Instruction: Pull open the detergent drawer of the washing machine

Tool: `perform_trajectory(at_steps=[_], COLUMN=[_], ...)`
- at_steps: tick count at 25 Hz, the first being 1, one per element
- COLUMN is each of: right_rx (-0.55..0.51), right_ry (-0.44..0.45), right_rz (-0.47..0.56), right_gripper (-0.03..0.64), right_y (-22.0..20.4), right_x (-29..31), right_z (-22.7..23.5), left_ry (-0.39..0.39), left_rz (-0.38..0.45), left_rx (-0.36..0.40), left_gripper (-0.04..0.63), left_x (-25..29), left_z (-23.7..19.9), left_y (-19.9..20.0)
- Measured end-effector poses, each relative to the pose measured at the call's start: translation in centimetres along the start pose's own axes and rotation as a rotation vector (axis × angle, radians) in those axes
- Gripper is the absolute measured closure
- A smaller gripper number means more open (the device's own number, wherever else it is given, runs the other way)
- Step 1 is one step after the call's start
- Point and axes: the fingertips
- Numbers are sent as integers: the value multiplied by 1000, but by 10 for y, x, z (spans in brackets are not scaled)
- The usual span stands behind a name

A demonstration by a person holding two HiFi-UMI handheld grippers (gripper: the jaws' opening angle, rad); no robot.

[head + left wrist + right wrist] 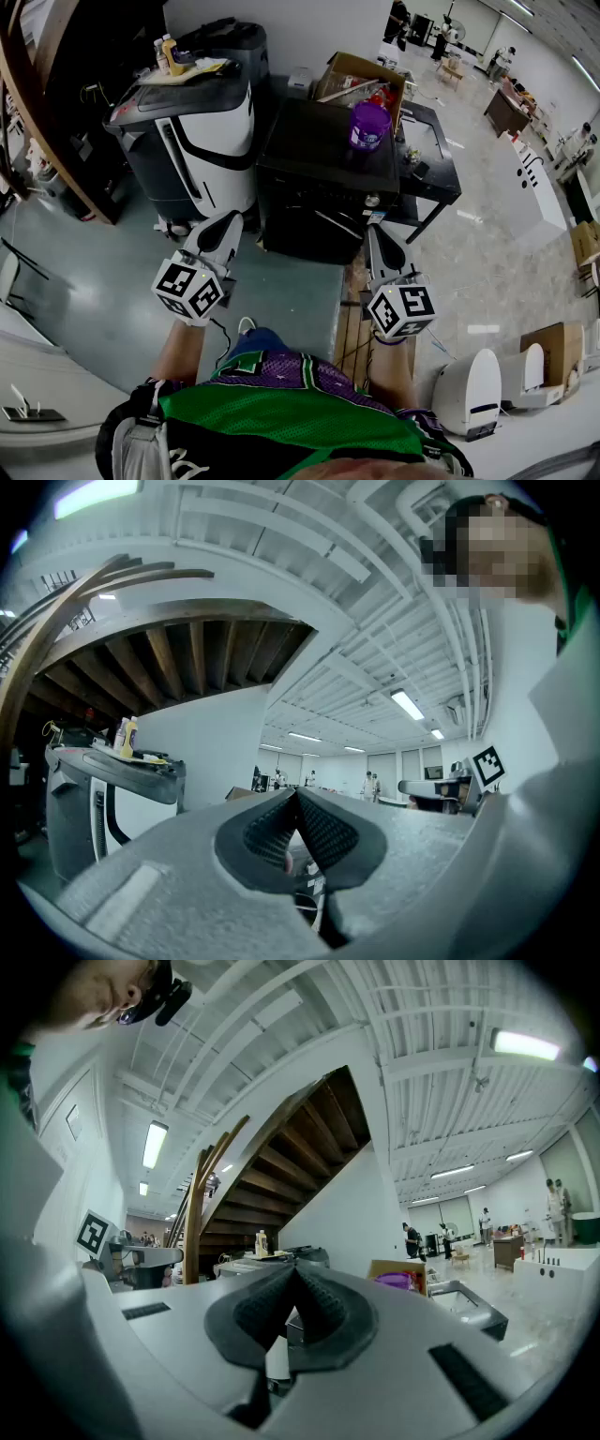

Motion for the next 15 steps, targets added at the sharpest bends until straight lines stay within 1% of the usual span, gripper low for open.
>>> perform_trajectory(at_steps=[6,11,15], right_rx=[-2,-16,-1], right_ry=[2,7,27], right_rz=[5,4,21], right_gripper=[618,618,618], right_y=[-1,-1,0], right_x=[-4,-3,-1], right_z=[3,1,-3], left_ry=[4,11,15], left_rz=[4,5,4], left_rx=[22,21,23], left_gripper=[580,580,580], left_x=[1,-1,-1], left_z=[8,8,7], left_y=[-2,-3,-5])
Point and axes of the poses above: the fingertips, and each gripper's own axes: x forward along the fingers, z to its right, y out of its top, and after that the axes turned 7 degrees about y, right-handed
